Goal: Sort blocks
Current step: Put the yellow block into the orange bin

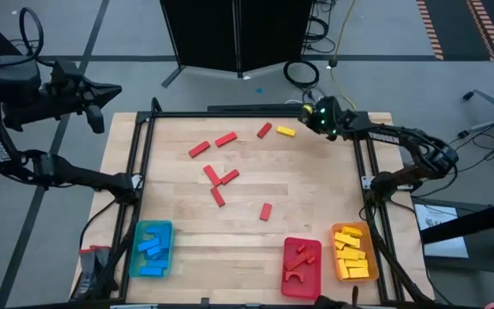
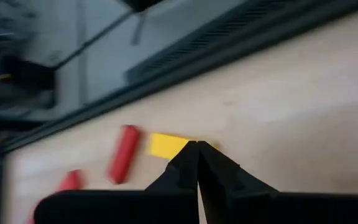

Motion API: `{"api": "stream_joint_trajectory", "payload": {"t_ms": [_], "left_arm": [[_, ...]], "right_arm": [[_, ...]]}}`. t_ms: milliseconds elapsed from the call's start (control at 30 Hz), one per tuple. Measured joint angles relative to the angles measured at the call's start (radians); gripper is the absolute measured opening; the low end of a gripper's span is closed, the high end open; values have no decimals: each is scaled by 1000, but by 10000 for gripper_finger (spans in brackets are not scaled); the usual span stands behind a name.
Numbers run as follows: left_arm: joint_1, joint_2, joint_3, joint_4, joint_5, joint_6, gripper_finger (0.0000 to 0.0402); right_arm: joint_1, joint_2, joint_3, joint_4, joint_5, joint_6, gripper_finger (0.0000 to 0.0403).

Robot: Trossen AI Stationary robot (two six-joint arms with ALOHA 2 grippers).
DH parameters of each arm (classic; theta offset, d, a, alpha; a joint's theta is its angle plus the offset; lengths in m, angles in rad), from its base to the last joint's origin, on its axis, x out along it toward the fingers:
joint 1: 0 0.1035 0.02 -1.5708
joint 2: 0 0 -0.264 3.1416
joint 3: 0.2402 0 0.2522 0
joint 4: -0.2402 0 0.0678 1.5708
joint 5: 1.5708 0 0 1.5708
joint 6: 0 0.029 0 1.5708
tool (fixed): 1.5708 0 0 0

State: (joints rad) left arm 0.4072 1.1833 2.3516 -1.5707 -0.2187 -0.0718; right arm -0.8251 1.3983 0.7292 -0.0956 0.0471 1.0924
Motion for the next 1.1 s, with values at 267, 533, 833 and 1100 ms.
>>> {"api": "stream_joint_trajectory", "payload": {"t_ms": [267,533,833,1100], "left_arm": [[0,3,0,1,0,-54,16],[0,-1,0,0,4,-54,16],[0,-18,0,0,68,-53,16],[0,-50,0,0,74,-23,16]], "right_arm": [[81,113,-2,-138,49,32,0],[109,231,102,-133,52,65,0],[144,344,267,-401,184,129,0],[156,371,269,-334,104,160,0]]}}
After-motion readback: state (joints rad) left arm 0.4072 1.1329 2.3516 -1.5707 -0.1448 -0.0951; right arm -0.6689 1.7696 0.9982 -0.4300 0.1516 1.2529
